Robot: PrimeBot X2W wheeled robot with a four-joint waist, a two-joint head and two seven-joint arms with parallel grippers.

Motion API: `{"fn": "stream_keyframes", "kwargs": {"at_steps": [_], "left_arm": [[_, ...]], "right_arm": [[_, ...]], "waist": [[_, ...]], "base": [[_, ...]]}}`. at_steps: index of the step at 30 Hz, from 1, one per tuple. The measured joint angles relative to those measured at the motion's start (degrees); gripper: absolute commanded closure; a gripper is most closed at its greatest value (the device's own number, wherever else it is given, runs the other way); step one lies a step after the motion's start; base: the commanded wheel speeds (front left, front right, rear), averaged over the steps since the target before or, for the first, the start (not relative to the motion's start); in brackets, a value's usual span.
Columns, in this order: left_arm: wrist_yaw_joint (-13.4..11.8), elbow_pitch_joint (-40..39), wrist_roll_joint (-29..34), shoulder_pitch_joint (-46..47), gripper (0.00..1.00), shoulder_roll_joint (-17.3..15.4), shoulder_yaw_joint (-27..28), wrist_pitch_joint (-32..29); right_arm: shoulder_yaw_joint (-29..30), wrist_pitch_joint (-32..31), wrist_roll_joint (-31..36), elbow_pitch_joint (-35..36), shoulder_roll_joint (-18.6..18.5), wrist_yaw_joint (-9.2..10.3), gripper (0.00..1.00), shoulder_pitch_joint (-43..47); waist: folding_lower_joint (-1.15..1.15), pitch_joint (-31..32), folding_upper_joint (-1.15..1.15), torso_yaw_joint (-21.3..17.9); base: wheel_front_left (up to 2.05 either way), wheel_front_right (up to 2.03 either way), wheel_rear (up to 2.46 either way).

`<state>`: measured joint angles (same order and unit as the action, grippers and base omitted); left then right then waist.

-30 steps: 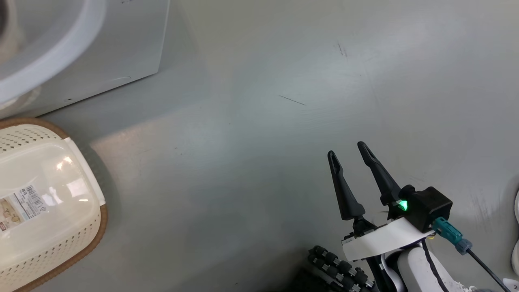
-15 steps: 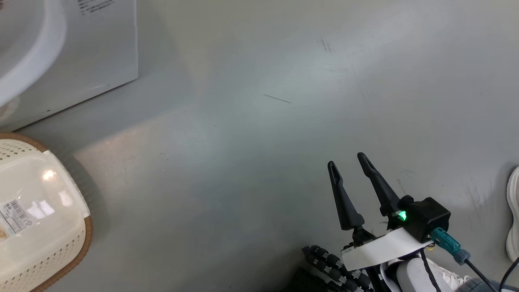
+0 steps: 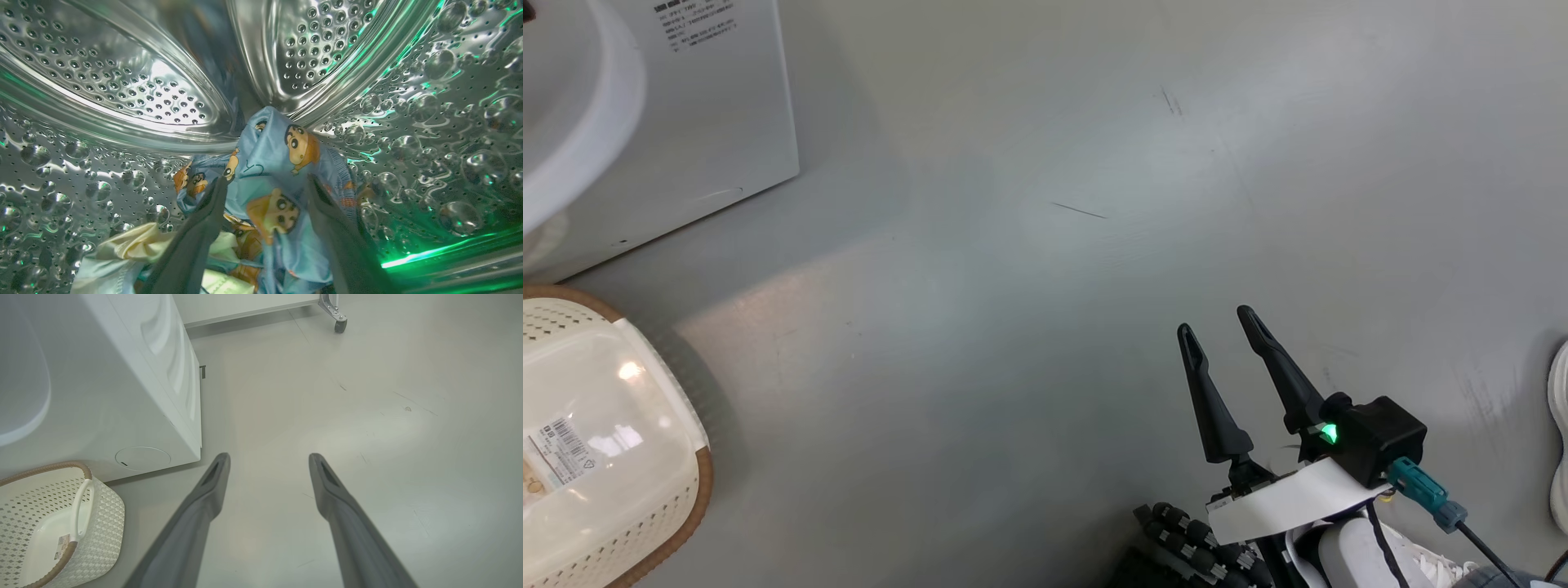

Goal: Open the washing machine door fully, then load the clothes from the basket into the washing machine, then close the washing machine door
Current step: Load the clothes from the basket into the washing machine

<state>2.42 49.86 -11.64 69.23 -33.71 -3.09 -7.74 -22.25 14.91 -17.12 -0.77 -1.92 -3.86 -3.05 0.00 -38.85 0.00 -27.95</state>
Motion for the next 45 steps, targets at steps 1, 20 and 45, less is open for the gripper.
{"fn": "stream_keyframes", "kwargs": {"at_steps": [1,20,45], "left_arm": [[-0.2,0.4,-0.1,0.0,0.0,0.6,0.2,0.1],[-2.0,3.2,-2.1,-0.4,0.0,7.1,1.1,6.4],[-2.0,5.2,-2.6,-1.1,0.0,8.5,1.2,11.4]], "right_arm": [[0.3,0.0,0.0,0.0,0.0,0.0,0.0,0.0],[1.7,0.0,1.8,-1.1,-0.1,-0.11,0.0,-1.2],[1.6,0.0,2.1,-1.4,-0.1,-0.23,0.0,-2.5]], "waist": [[0.0,0.3,0.0,0.1],[0.0,4.6,0.0,5.5],[0.0,4.1,0.0,6.4]], "base": [[0.0,0.0,0.0],[0.0,0.0,0.0],[0.0,0.0,0.0]]}}
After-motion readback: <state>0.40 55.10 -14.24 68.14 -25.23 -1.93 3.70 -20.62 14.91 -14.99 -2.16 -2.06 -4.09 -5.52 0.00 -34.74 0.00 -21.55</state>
